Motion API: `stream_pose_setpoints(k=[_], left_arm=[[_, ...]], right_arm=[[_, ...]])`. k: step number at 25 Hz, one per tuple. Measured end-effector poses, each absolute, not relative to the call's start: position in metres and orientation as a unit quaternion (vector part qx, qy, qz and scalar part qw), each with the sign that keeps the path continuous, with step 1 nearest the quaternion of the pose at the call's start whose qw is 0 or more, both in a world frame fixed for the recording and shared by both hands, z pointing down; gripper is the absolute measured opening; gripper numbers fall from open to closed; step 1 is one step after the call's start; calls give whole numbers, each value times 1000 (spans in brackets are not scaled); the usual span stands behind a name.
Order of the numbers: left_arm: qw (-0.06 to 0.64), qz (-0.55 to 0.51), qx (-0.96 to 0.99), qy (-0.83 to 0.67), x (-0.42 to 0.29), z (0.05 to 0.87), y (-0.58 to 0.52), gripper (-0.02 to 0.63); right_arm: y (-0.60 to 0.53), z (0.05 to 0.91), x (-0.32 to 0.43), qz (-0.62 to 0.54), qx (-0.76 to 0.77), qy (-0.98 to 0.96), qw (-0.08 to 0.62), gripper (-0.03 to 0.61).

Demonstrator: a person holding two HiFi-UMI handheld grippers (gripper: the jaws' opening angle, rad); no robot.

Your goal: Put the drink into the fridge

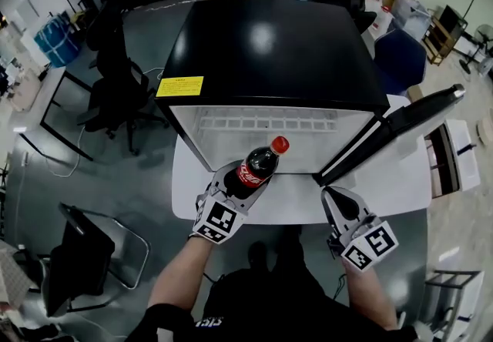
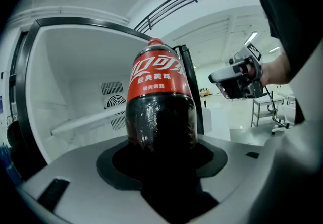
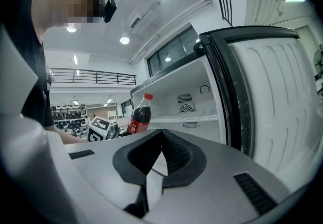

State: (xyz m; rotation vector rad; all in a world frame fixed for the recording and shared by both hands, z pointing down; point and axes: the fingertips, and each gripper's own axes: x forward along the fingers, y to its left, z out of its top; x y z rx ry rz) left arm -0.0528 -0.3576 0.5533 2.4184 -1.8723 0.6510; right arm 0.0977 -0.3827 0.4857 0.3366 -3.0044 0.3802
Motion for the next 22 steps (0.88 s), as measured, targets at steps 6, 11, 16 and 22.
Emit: stream_pose_setpoints(k=[6,11,16,22], left_arm=[[18,267,774,-574,-54,589,-375,270],[7,329,776,-538,-50,618,-389,270],[8,380,769,-514,-50,648,-404,270],[8,431,765,-479,-52,681,-418,270]], right_arm=[[-387,499,101,136,114,-983,56,15],[-391,509,107,144,120,-980,62,15],[-397,515,114,150,132,-978,64,15],[-403,522,121,155,143,-975,69,15]])
